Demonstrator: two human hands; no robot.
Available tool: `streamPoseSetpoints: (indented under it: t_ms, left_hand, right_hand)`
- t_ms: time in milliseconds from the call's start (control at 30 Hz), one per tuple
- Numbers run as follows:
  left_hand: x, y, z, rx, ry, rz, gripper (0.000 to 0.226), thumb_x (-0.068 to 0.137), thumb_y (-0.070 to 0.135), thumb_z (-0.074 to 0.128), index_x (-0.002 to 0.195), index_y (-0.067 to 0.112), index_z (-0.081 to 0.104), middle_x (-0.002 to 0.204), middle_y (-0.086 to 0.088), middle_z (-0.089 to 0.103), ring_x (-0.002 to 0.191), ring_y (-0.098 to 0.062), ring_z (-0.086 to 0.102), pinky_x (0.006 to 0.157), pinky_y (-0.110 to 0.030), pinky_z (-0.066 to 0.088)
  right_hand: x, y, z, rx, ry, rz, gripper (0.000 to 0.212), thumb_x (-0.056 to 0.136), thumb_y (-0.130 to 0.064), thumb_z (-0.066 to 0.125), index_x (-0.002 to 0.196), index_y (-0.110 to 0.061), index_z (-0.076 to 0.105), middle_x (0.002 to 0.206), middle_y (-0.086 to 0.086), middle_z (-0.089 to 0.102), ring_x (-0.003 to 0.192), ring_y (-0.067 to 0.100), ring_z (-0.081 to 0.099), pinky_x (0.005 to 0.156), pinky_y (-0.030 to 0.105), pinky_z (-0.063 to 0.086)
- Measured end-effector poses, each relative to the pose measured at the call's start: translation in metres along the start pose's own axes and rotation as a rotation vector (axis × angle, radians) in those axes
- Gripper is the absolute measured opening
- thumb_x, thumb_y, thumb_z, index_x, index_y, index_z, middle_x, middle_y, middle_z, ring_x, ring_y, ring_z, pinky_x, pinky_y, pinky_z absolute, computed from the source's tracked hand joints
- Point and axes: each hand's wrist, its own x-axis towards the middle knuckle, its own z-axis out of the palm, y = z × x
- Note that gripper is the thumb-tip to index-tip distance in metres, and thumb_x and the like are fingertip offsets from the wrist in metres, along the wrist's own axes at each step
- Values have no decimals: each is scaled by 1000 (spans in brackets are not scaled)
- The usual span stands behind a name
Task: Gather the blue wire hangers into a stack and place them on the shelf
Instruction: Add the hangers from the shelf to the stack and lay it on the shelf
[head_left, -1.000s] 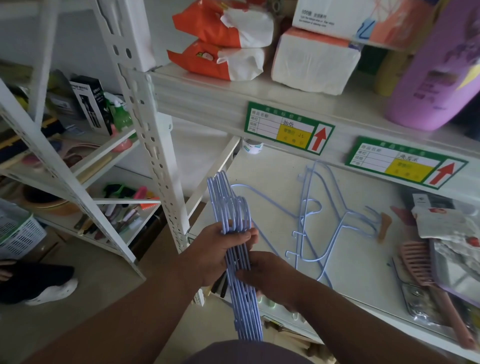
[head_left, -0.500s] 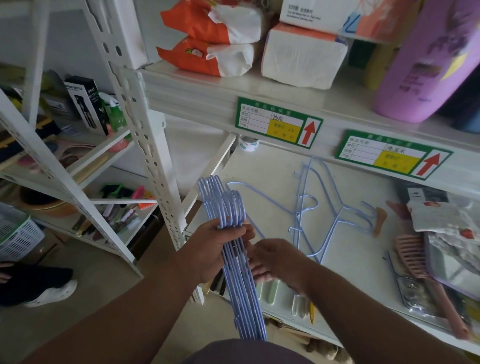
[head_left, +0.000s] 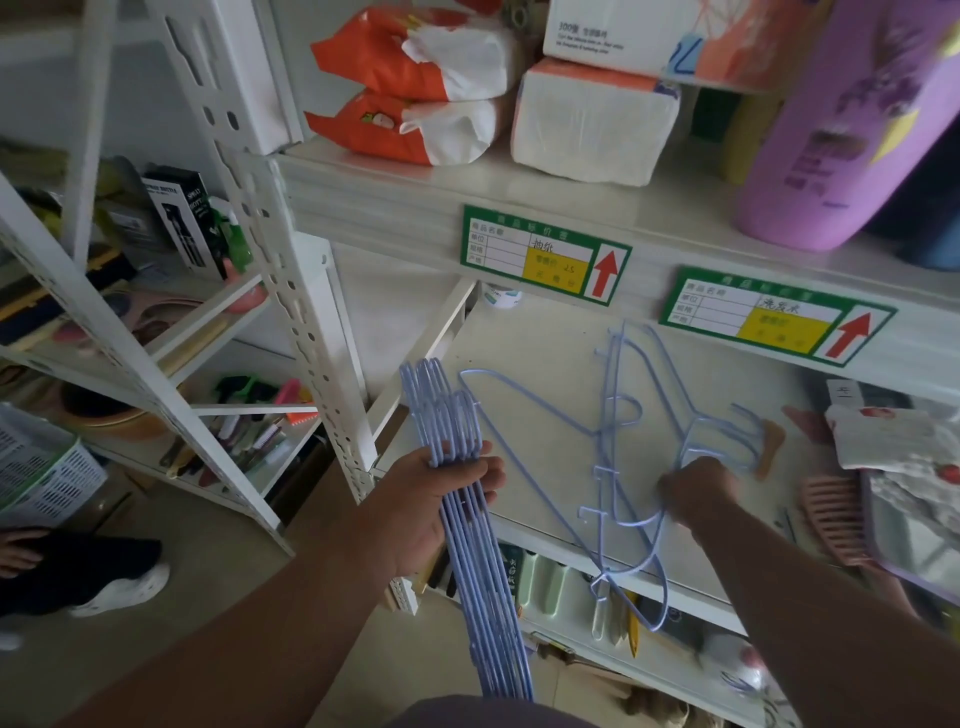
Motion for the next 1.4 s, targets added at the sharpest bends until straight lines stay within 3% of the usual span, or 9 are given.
streamPoseSetpoints:
  t_ms: [167,233,300,433,533,800,967,1133,1400]
  left_hand:
    - [2,0,-6,15,-6,-6,27,88,0,70,115,4,70,107,-24,77,101,-35,76,97,-50,56]
    - [4,-1,-7,13,-15,-13,29,86,2,73,115,4,70,108,-25,76,102,-36,76,93,-49,57]
    - [5,-1,-7,20,-21,-14,31,86,3,75,116,4,70,108,-25,76,101,-37,76,94,-50,57]
    - [5,0,-7,56,-3,-10,36,81,10,75,117,5,73,115,-23,77,109,-38,76,101,-53,55]
    - [5,1,-6,64,5,-12,41,79,11,80,118,5,73,120,-24,76,115,-39,73,104,-56,53]
    - [7,2,-4,69,-7,-9,40,77,15,78,117,6,74,119,-21,77,114,-38,74,96,-55,57]
    - [6,2,-3,86,-11,3,34,75,19,79,107,11,80,120,-21,78,112,-38,75,93,-54,59]
    - [5,2,0,73,-1,14,28,76,17,76,103,14,83,114,-17,79,107,-35,77,91,-53,60]
    - [3,3,1,97,1,51,32,97,4,65,107,30,82,119,-19,78,110,-37,76,90,-53,60]
  right_hand:
    - [24,8,1,133,-21,21,27,75,-18,70,62,5,73,52,22,70,50,34,68,58,48,62]
    - [22,8,-5,214,-49,31,23,83,-15,68,65,0,68,56,19,67,51,30,63,55,47,58]
    - [4,-1,-16,310,-92,-2,15,90,-9,64,75,-6,64,68,15,64,56,26,61,53,35,54]
    - [-27,-15,-20,565,-251,-242,21,99,4,61,79,2,65,70,24,60,43,20,57,43,28,51]
    - [-58,-29,-22,553,-316,-396,19,98,3,61,80,3,64,64,23,63,51,29,58,47,34,52]
    - [-153,-53,-11,431,-534,-560,19,95,0,65,80,-10,62,56,13,61,46,27,61,48,35,55]
    - [-178,-55,0,252,-519,-633,19,94,-11,67,77,-17,61,59,18,65,45,29,64,50,43,61]
    - [-171,-54,6,240,-477,-605,18,93,-7,65,78,-16,61,59,14,64,47,21,65,52,51,64]
    - [-181,-58,0,215,-604,-598,14,95,-8,67,83,-8,60,59,12,61,48,26,63,52,40,60]
